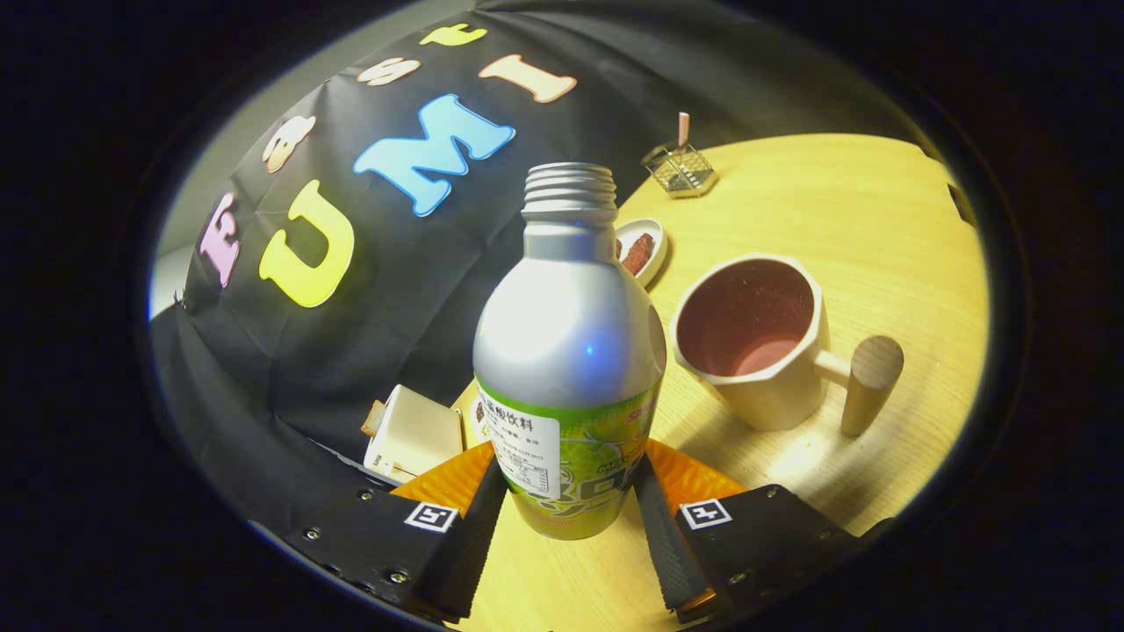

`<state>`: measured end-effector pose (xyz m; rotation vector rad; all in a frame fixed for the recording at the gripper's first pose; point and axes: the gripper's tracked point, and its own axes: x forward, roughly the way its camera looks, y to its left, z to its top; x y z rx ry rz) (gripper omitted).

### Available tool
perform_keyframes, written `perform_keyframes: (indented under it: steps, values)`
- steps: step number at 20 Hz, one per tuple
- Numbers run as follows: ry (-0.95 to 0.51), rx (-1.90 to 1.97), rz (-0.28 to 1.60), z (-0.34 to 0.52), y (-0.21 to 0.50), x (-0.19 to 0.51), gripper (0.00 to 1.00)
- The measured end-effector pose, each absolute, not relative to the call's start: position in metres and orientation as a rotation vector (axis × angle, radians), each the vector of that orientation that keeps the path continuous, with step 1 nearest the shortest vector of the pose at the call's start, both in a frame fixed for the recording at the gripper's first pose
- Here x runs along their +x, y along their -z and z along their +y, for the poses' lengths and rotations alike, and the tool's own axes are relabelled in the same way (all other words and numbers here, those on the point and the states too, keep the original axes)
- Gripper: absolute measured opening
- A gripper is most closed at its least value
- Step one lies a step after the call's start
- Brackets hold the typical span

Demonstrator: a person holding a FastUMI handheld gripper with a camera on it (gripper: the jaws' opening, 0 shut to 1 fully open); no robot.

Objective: Take the bottle from table, then pour the juice into the cup, finally place the bottle on the coaster

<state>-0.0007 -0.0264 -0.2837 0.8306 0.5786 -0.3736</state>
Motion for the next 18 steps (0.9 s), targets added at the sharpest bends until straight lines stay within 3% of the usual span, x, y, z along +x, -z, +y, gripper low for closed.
perform_keyframes:
  steps: [18]
  values:
    - [0.476, 0.425, 0.574, -0.034, 0.317, 0.057, 0.77]
